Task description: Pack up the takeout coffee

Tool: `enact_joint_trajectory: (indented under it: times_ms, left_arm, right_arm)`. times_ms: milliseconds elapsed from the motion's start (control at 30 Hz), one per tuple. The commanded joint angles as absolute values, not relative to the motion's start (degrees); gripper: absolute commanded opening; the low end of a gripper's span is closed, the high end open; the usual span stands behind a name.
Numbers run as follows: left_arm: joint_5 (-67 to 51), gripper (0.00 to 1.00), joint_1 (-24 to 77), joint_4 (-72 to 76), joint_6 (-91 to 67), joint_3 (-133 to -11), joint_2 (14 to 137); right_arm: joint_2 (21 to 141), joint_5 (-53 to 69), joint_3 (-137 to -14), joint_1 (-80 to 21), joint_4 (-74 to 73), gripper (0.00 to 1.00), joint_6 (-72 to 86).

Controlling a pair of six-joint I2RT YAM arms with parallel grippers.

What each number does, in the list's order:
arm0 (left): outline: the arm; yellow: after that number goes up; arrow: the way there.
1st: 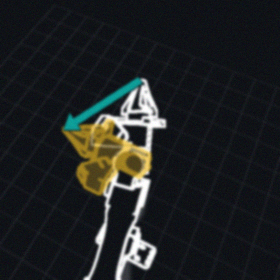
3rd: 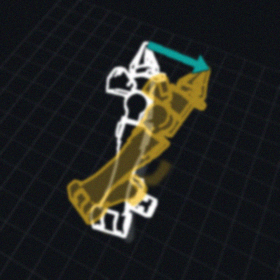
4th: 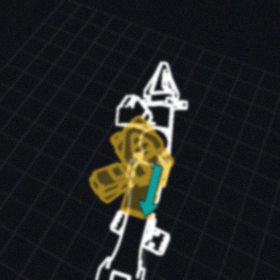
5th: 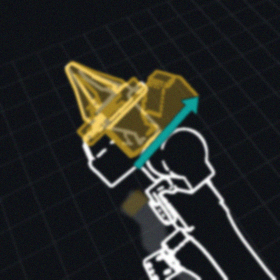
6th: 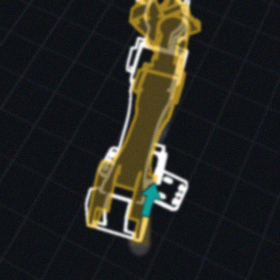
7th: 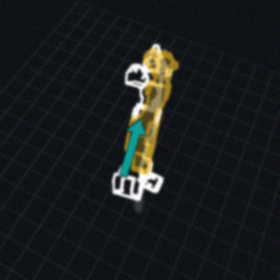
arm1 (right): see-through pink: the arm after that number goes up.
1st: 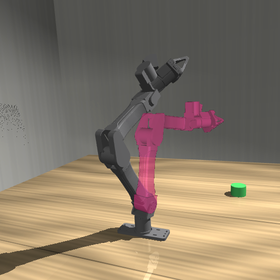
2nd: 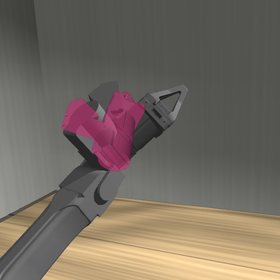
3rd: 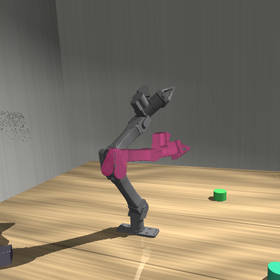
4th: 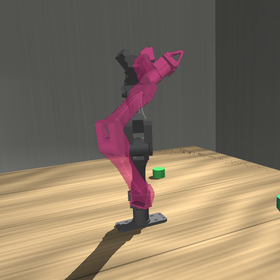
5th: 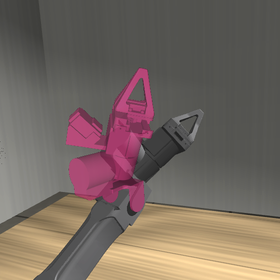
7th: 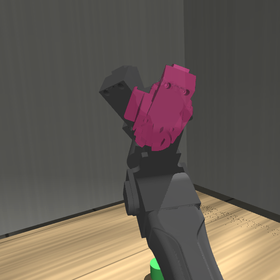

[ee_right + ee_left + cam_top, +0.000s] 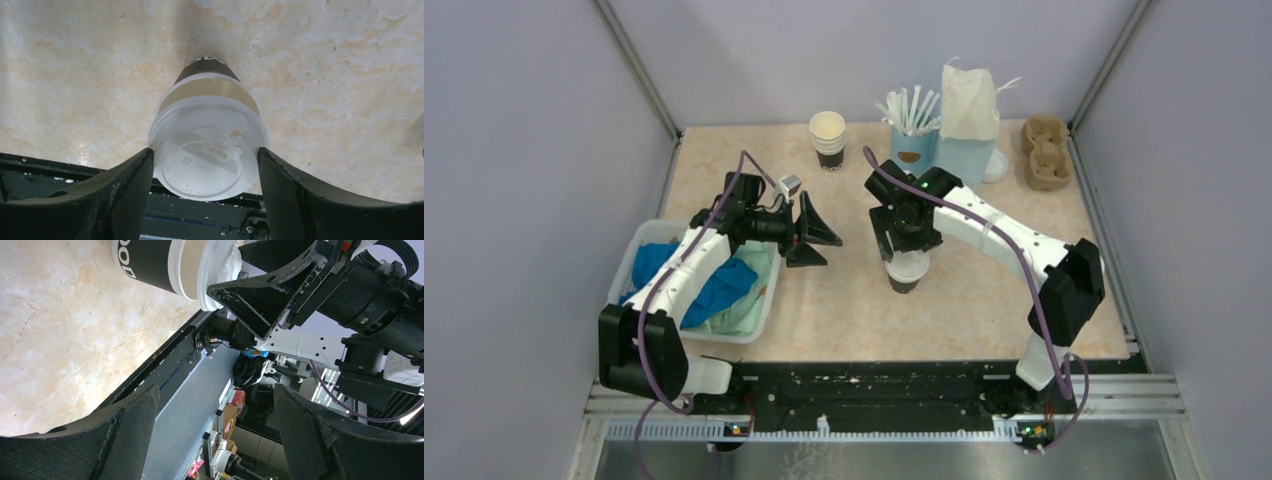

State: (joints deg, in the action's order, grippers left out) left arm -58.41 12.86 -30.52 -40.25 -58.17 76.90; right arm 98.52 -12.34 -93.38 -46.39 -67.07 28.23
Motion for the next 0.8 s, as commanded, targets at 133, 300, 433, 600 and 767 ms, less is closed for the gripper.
enact_joint_trajectory:
  times_ms: [133,300,433,600,767]
  left_arm:
    - [-58.80,0.91,13.10,-30.84,-37.94,-58.88,77.95]
    - [-58.98,0.91,13.10,-31.07,-37.88,-59.58,78.25]
    - [-59.15,0.91,13.10,-31.04,-37.88,-59.89,78.40]
    - [-59.23,0.91,13.10,-31.17,-37.78,-60.12,78.60]
    - [-59.44,0.91,13.10,-31.20,-37.76,-60.18,78.69]
  right_arm:
    - [100.90,-14.22,-96.69,-46.77,-67.62,0.72,27.16]
    - [101.28,-14.44,-96.33,-46.86,-67.41,0.73,27.10]
    - [101.74,-14.44,-96.23,-46.81,-67.17,0.73,27.07]
    - [102.07,-14.60,-95.89,-46.76,-66.64,0.74,26.76]
    - [102.65,-14.37,-95.99,-46.76,-66.14,0.75,26.63]
